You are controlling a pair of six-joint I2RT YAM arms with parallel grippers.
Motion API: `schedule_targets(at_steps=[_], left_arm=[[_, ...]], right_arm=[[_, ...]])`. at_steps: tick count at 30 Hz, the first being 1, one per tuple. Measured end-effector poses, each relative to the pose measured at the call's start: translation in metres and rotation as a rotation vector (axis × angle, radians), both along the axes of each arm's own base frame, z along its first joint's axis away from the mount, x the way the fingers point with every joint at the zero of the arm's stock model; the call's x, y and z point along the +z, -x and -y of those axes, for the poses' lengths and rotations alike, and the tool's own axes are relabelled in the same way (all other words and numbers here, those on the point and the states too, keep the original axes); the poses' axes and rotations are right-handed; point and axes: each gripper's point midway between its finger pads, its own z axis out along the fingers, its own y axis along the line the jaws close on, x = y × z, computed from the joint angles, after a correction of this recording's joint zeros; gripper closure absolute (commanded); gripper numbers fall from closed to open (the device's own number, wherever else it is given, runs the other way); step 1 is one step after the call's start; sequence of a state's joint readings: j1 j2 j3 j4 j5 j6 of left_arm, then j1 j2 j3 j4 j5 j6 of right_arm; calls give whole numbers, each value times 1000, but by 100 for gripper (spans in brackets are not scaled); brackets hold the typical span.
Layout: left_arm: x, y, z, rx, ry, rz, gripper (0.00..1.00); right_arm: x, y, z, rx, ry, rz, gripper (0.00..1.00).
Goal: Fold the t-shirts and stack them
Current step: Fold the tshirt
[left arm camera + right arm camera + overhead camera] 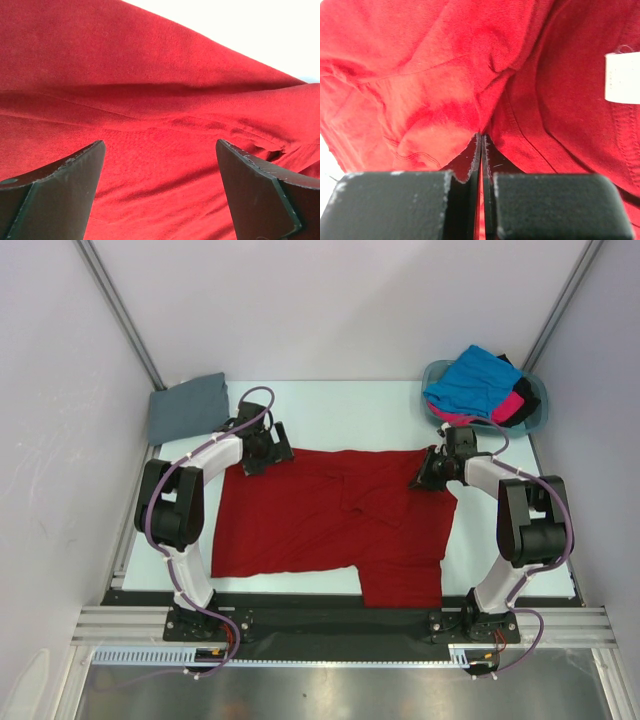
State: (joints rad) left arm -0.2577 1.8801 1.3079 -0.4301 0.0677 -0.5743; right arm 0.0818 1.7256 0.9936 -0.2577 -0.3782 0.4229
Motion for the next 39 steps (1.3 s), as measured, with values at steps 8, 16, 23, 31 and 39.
schedule_targets(at_steps=[8,16,23,31,39], left_arm=[[1,-1,0,0,1,3,2],[-1,-1,2,-4,5,-4,2],[-3,-1,3,-9,10,-12,2],[-4,-1,3,-9,10,-13,1],[-4,-1,1,-14,-3,-7,0]], right_arm=[[16,-2,14,-25,80,34,100],[31,0,31,-57,169,53,100],[28,6,42,-70,227,16,100],[5,9,45,-69,245,-49,48],[14,6,52,-102,284,-19,35]])
